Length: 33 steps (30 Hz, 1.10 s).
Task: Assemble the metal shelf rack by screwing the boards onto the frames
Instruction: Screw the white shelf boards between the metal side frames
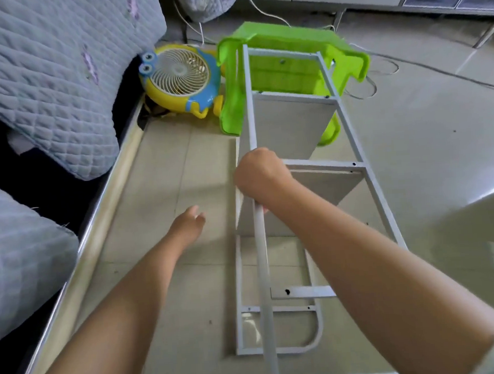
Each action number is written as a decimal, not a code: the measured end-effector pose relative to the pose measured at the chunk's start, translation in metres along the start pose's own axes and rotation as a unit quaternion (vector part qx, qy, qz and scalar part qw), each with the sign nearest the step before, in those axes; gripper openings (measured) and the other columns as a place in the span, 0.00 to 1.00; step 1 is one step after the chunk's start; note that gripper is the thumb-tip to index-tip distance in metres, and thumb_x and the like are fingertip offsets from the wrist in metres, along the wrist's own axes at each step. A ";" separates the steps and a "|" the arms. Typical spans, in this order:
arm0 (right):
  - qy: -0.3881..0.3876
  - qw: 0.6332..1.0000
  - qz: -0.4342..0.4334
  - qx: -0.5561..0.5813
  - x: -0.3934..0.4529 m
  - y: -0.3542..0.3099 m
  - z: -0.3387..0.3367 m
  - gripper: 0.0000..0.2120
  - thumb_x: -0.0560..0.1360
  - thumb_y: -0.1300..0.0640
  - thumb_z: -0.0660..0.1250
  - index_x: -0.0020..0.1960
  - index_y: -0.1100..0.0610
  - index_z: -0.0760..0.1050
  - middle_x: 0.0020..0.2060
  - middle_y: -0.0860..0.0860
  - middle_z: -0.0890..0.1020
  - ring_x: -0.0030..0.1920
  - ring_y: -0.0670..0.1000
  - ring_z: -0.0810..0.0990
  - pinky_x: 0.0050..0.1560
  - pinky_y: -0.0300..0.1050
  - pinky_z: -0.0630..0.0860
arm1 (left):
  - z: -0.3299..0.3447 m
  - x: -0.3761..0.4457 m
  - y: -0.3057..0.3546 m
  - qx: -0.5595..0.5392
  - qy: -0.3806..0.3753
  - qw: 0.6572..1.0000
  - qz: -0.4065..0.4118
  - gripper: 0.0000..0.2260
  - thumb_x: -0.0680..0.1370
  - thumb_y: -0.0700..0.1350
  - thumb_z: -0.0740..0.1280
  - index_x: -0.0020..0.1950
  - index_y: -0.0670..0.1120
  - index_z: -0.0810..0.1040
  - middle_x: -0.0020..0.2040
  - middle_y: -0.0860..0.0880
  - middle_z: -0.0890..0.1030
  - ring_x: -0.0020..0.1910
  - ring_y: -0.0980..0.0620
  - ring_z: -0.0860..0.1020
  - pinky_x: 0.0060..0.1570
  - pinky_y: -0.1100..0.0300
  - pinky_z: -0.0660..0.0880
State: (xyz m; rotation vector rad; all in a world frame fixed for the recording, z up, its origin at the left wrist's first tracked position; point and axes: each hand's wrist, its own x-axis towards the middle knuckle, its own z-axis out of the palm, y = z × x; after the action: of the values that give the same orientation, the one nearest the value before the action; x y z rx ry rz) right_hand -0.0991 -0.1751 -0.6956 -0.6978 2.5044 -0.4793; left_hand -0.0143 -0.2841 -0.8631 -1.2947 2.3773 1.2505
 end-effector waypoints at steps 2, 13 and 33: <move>-0.002 0.999 0.031 0.010 -0.001 -0.005 0.013 0.14 0.76 0.63 0.54 0.61 0.64 0.68 0.58 0.57 0.76 0.59 0.58 0.75 0.47 0.45 0.69 | -0.016 -0.007 -0.013 -0.033 0.014 0.999 -0.009 0.20 0.81 0.43 0.55 0.72 0.38 0.62 0.69 0.38 0.69 0.68 0.43 0.69 0.66 0.54 0.65; -0.185 0.980 0.073 0.016 -0.008 0.005 -0.018 0.17 0.78 0.58 0.48 0.40 0.69 0.67 0.22 0.61 0.76 0.16 0.54 0.74 0.25 0.38 0.73 | -0.051 -0.041 0.005 -0.162 0.044 0.985 0.036 0.27 0.74 0.53 0.56 0.68 0.38 0.67 0.54 0.42 0.75 0.54 0.45 0.75 0.52 0.56 0.68; 0.116 0.944 -0.008 -0.310 0.005 0.126 -0.087 0.15 0.73 0.45 0.66 0.55 0.51 0.77 0.54 0.55 0.75 0.57 0.58 0.73 0.49 0.44 0.65 | -0.040 -0.079 0.160 0.392 0.100 0.895 0.189 0.08 0.78 0.44 0.61 0.49 0.43 0.77 0.48 0.41 0.77 0.52 0.40 0.76 0.40 0.58 0.66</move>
State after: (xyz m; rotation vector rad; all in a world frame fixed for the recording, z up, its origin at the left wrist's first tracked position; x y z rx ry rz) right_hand -0.1975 -0.0591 -0.6829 -0.9305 2.8928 0.2668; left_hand -0.0773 -0.2201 -0.7032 -0.7402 2.8810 0.1019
